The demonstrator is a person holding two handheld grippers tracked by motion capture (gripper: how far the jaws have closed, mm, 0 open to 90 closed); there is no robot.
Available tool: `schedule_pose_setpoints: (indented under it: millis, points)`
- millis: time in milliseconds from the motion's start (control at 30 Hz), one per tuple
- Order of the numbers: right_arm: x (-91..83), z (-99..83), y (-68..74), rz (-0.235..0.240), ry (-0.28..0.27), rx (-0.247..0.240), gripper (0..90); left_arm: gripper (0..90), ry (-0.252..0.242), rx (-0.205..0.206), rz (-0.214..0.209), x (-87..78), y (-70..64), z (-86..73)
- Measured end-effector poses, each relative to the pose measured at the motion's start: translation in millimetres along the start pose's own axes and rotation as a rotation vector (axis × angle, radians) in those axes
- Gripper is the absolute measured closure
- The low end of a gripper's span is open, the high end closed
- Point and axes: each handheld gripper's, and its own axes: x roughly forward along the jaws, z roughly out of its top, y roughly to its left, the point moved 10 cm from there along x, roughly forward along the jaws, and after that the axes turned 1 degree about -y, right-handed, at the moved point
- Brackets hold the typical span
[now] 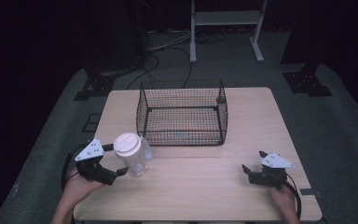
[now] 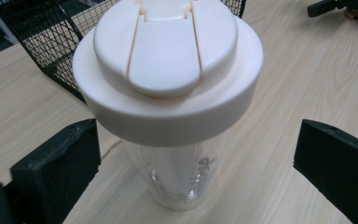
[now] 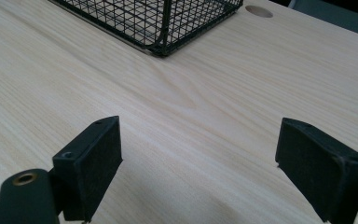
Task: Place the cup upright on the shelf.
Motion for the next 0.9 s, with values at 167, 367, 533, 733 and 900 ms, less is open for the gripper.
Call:
schedule_pose_setpoints:
  millis: [167,367,533,733,900]
  points:
    - [-0.1,0.1,0.6,0.003,-0.001,-0.003,13.5,0.0,0.015,-0.015,-0.002,6.0,4.5,2.5]
    - [-0.1,0.2,1.0,0.003,-0.001,-0.005,13.5,0.0,0.027,-0.022,0.005,13.6,8.1,6.5]
    - [-0.1,0.1,1.2,0.004,-0.001,-0.007,13.5,0.0,0.036,-0.03,0.002,19.4,11.0,9.3]
    - [-0.1,0.2,1.3,0.004,-0.002,-0.007,13.5,0.0,0.046,-0.032,0.001,26.1,12.0,13.5]
    - [-0.2,0.2,1.4,0.005,-0.002,-0.007,13.5,0.0,0.05,-0.032,-0.004,32.4,12.6,18.6]
